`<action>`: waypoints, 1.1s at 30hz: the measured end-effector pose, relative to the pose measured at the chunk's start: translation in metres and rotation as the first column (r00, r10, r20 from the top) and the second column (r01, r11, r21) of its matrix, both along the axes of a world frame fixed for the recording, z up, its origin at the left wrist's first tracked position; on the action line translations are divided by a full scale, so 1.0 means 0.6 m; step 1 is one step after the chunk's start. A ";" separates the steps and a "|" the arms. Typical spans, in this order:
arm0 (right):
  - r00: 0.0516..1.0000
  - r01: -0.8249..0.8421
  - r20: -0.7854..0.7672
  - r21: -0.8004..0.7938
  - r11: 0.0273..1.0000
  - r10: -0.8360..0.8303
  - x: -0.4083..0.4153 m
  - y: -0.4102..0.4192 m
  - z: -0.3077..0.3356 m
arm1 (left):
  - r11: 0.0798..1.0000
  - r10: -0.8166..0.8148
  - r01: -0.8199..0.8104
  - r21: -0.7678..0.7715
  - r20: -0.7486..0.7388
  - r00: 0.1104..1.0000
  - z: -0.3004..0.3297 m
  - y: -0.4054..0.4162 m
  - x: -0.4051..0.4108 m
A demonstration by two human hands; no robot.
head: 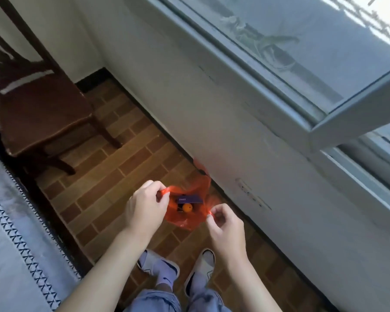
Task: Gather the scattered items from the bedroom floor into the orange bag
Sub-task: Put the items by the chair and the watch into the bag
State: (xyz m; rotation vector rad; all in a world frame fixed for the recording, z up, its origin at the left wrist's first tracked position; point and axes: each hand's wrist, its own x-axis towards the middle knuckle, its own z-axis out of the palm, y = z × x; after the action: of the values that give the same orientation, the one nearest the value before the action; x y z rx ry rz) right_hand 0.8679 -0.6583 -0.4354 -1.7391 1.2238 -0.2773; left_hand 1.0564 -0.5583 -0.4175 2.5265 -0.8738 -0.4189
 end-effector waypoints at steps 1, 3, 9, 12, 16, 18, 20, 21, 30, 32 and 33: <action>1.000 0.025 -0.010 0.008 1.000 -0.025 -0.019 -0.006 -0.007 | 0.999 -0.029 0.029 0.014 0.001 1.000 -0.009 -0.012 -0.014; 0.997 0.079 -0.026 0.024 0.997 -0.079 -0.057 -0.019 -0.020 | 0.996 -0.082 0.082 0.030 -0.004 0.997 -0.024 -0.038 -0.043; 0.970 0.226 -0.106 0.062 0.972 -0.218 -0.168 -0.060 -0.074 | 0.975 -0.200 0.202 0.094 -0.032 0.979 -0.077 -0.111 -0.146; 0.946 0.291 -0.173 0.094 0.952 -0.272 -0.221 -0.073 -0.113 | 0.957 -0.247 0.255 0.136 -0.076 0.966 -0.115 -0.138 -0.190; 0.928 0.328 -0.227 0.121 0.937 -0.296 -0.281 -0.088 -0.169 | 0.948 -0.258 0.277 0.159 -0.132 0.957 -0.169 -0.168 -0.235; 0.920 0.345 -0.242 0.128 0.930 -0.308 -0.305 -0.096 -0.193 | 0.939 -0.269 0.296 0.175 -0.162 0.950 -0.197 -0.183 -0.256; 0.913 0.357 -0.261 0.138 0.924 -0.314 -0.325 -0.101 -0.215 | 0.937 -0.262 0.298 0.184 -0.196 0.945 -0.223 -0.199 -0.275; 0.911 0.360 -0.267 0.140 0.923 -0.314 -0.335 -0.104 -0.223 | 0.937 -0.256 0.297 0.185 -0.216 0.942 -0.234 -0.206 -0.285; 0.872 0.442 -0.301 0.148 0.885 -0.386 -0.396 -0.118 -0.274 | 0.914 -0.330 0.384 0.131 -0.310 0.892 -0.311 -0.239 -0.350; 0.856 0.469 -0.321 0.149 0.870 -0.406 -0.404 -0.116 -0.286 | 0.907 -0.347 0.406 0.112 -0.346 0.871 -0.343 -0.241 -0.360; 0.843 0.485 -0.341 0.148 0.862 -0.415 -0.407 -0.116 -0.291 | 0.907 -0.355 0.412 0.083 -0.373 0.857 -0.367 -0.240 -0.365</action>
State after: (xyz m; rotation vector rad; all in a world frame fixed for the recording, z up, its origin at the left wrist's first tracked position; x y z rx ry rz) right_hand 0.6236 -0.7277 -0.6101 -1.3011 1.8189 -0.1406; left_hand 0.8375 -0.7021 -0.6374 2.2939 -1.2411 -1.0725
